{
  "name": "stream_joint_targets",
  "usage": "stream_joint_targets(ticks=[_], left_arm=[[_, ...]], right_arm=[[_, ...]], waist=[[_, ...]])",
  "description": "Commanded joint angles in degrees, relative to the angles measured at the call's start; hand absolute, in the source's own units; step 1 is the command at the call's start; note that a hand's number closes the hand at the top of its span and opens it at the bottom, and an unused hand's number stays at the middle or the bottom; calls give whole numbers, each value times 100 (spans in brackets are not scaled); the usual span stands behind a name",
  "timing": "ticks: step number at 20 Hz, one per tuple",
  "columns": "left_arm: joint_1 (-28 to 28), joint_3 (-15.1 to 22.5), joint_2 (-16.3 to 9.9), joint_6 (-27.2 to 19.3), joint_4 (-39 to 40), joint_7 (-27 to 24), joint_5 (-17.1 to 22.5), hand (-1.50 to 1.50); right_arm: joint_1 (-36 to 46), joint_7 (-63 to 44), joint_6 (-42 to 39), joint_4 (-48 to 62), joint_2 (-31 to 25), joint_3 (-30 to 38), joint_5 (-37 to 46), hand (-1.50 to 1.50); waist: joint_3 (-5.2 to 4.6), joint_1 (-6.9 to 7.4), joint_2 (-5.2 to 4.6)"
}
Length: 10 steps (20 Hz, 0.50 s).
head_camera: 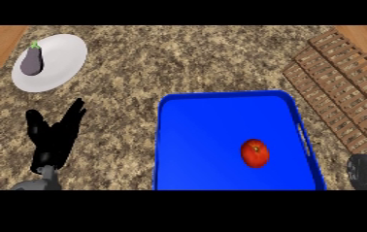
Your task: Pick the cupcake from the tray and place it in the tiered shelf
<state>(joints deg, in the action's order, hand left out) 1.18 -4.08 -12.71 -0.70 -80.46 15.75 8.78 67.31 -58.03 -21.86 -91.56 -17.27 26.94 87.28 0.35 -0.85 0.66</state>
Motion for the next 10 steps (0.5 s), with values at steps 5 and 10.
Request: stream_joint_targets(ticks=[5, 10], left_arm=[[-144, 74, 132, 55, 179, 3, -36, 0], [150, -40, 70, 89, 506, -142, -102, 0]], right_arm=[[-74, -84, -1166, 2, -385, 448, -246, 150], [-719, 193, -825, -61, -471, 662, -352, 150]], waist=[[-39, 53, -46], [-37, 58, -61]])
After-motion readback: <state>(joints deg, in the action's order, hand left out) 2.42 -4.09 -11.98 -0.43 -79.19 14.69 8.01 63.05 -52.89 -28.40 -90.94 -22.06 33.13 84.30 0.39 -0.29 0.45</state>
